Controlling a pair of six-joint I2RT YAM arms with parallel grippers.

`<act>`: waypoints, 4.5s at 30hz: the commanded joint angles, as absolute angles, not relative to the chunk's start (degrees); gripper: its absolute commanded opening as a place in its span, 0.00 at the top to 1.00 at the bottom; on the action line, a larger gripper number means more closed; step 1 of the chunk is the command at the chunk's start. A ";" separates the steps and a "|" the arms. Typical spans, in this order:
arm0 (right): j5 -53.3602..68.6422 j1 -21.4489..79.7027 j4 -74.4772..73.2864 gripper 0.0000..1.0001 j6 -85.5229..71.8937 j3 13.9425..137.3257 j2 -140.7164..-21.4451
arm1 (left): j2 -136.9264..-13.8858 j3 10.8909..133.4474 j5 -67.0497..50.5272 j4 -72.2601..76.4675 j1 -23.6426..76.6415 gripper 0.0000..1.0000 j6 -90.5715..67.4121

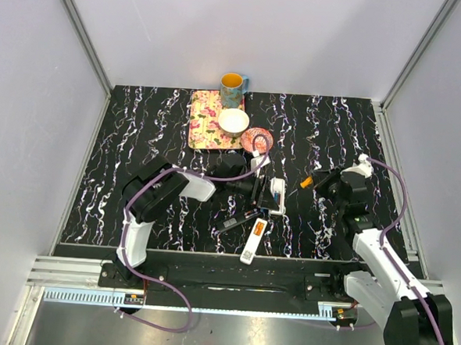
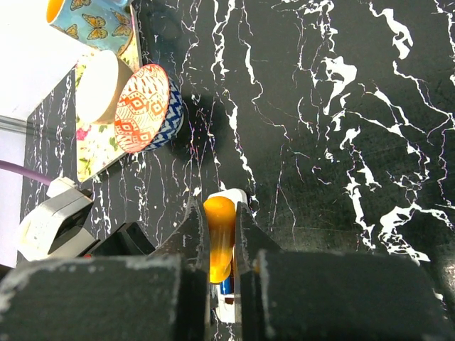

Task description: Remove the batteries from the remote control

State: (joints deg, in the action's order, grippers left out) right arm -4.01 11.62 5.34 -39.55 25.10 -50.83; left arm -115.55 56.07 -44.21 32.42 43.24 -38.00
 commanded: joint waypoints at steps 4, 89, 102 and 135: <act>-5.45 11.60 8.70 1.00 -39.47 25.49 -51.85 | -117.60 60.47 -44.56 32.70 45.17 0.35 -37.35; 10.36 16.52 6.41 1.00 -28.47 36.30 -76.99 | -121.90 73.83 -29.09 4.22 43.95 1.00 -26.54; 12.74 16.52 3.08 1.00 -29.36 39.64 -75.50 | -122.17 74.71 -28.47 3.25 43.86 1.00 -26.81; 11.34 16.52 10.98 1.00 -33.84 41.92 -83.58 | -107.67 65.83 -31.90 7.47 40.87 0.45 -25.49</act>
State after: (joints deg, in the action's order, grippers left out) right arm 12.08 16.10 7.27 -33.30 39.97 -82.50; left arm -110.34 67.59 -31.51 5.32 40.86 -26.63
